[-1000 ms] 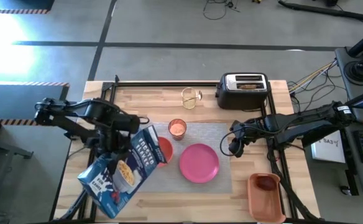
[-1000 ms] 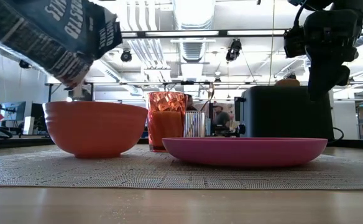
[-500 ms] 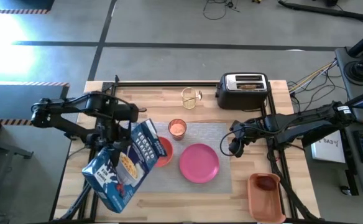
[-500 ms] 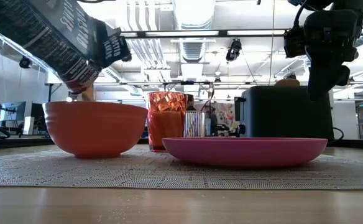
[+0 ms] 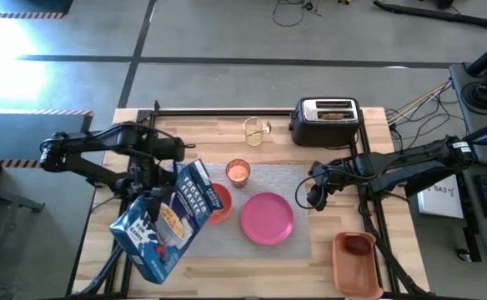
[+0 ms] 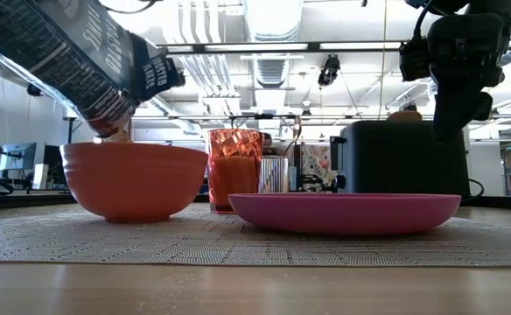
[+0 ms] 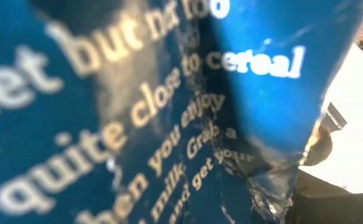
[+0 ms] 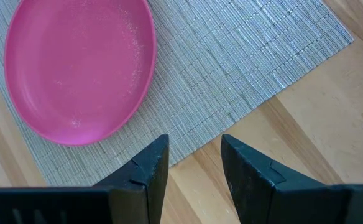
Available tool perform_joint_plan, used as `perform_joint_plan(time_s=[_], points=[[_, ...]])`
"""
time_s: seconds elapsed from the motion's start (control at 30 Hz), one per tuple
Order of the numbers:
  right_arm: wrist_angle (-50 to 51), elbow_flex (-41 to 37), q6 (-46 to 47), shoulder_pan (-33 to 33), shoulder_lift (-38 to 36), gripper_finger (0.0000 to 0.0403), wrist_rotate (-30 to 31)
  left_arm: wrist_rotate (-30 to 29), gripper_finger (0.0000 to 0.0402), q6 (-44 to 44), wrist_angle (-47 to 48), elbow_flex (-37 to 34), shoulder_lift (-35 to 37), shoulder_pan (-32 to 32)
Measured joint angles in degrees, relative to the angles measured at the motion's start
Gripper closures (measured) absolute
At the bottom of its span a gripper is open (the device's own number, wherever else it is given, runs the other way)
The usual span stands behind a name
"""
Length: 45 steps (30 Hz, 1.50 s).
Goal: Arrange a breakfast setting
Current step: Pour the blue cereal into the orange bowl
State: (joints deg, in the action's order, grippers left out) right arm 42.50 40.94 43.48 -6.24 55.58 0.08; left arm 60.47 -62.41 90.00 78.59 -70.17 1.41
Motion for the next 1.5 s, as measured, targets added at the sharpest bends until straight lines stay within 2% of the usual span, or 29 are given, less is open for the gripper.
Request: perform_joint_plan(time_s=[0.93, 1.5], points=[[0.02, 0.00, 0.00, 0.02, 0.02, 0.0266, 0.00, 0.35, 0.0224, -1.62, 0.02, 0.00, -0.65, 0.68], [0.02, -0.01, 0.00, 0.01, 0.02, 0.0266, 0.01, 0.79, 0.0224, -1.62, 0.00, 0.00, -1.97, 3.78]])
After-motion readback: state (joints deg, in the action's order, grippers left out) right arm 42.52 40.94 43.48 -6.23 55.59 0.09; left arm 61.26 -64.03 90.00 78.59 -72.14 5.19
